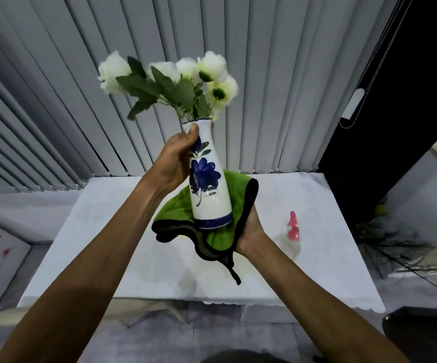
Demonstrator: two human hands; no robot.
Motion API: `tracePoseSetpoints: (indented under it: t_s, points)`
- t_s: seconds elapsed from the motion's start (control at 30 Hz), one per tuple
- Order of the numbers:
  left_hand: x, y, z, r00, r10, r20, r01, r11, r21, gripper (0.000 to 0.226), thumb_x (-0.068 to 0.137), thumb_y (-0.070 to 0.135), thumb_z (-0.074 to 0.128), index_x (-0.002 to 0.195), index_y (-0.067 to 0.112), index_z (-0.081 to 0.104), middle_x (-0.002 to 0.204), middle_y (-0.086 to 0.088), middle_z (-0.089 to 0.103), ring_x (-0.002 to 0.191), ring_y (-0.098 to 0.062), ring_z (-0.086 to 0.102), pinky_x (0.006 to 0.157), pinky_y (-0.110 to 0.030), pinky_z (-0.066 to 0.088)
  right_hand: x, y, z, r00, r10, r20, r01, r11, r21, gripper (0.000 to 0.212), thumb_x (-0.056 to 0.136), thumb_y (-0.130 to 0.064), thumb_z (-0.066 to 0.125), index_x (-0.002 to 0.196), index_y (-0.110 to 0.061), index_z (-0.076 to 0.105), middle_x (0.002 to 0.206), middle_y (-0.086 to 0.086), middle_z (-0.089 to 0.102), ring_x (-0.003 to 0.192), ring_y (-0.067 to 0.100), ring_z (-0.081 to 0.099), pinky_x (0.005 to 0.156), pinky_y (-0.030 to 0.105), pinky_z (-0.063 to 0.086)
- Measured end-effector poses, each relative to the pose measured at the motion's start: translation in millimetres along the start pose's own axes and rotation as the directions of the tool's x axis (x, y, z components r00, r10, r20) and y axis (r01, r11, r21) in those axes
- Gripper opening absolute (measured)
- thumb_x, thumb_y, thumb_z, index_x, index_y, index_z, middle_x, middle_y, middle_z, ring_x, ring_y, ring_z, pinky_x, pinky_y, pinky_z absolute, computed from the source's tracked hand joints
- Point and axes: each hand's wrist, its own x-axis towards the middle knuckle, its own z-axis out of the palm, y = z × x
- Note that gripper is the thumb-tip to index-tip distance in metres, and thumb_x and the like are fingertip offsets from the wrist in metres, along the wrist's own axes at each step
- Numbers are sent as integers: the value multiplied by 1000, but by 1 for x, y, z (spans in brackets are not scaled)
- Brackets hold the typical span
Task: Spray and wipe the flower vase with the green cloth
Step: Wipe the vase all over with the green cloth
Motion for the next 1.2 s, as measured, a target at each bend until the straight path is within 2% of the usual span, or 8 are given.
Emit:
tracePoseSetpoints:
  t_s: [0.27, 0.4, 0.5, 0.6, 0.73, 0.9, 1.03, 1.2]
  points:
    - [-3, 0, 16, 961, 97, -259, -89, 995, 41, 25, 97, 33, 60, 95, 8, 65, 71, -4, 66, 63, -19, 65, 61, -32, 55, 14, 0, 4, 988, -133, 83, 132, 991, 14, 50, 94, -49, 54, 121, -10, 72, 117, 17, 73, 104, 34, 71, 96, 55, 55]
    - [-7, 3, 23, 946, 132, -296, -131, 991, 23, 31, 98, 32, 58, 101, 2, 61, 77, -12, 62, 64, -24, 63, 60, -33, 55, 14, -4, 22, 961, -271, 49, 274, 918, -287, 52, 87, -59, 65, 120, -19, 70, 115, 22, 72, 103, 36, 70, 92, 71, 50]
    - [-8, 10, 27, 951, 153, -267, -161, 987, -6, 33, 100, 30, 56, 105, -2, 60, 80, -15, 61, 67, -26, 63, 63, -33, 55, 10, -10, 37, 827, -562, -17, 404, 616, -677, 49, 97, -60, 45, 123, -21, 62, 122, 11, 70, 116, 29, 65, 103, 56, 48]
    - [-12, 17, 31, 955, 172, -241, -175, 985, 8, 42, 102, 26, 52, 117, -12, 59, 99, -23, 65, 83, -31, 66, 76, -36, 57, 4, -20, 56, 732, -653, 196, 421, 207, -883, 57, 99, -59, 35, 147, -29, 43, 140, -7, 61, 128, 7, 57, 104, 29, 45]
    - [-20, 22, 31, 949, 177, -260, -160, 983, 88, 37, 104, 23, 47, 111, -10, 62, 97, -19, 64, 90, -28, 61, 87, -40, 48, 3, -32, 76, 665, -604, 440, 380, -233, -895, 65, 106, -40, 39, 161, -19, 14, 167, 3, 26, 151, 17, 29, 114, 36, 36]
    - [-26, 29, 29, 969, 43, -245, -66, 994, -86, 29, 102, 26, 37, 84, 12, 55, 72, -3, 57, 68, -15, 55, 67, -27, 50, -14, -28, 73, 603, -477, 639, 443, -466, -766, 52, 105, -27, 43, 155, -12, 36, 166, 14, 23, 155, 33, 18, 122, 47, 29]
    - [-48, -3, -5, 924, -122, -363, 148, 988, 45, 39, 108, 21, 24, 82, 15, 52, 53, 10, 68, 50, -1, 66, 49, -15, 51, -29, -14, 46, 524, -345, 779, 519, -596, -613, 44, 104, -26, 45, 143, -7, 54, 157, 13, 41, 153, 43, 15, 119, 61, 24]
    - [-33, 8, 15, 921, 84, -380, -79, 996, 29, 34, 96, 41, 56, 91, 17, 80, 82, 1, 73, 61, -10, 67, 56, -21, 52, -54, 15, 3, 461, -242, 854, 624, -596, -505, 47, 97, -38, 52, 135, -12, 63, 150, 8, 51, 150, 32, 28, 119, 58, 25]
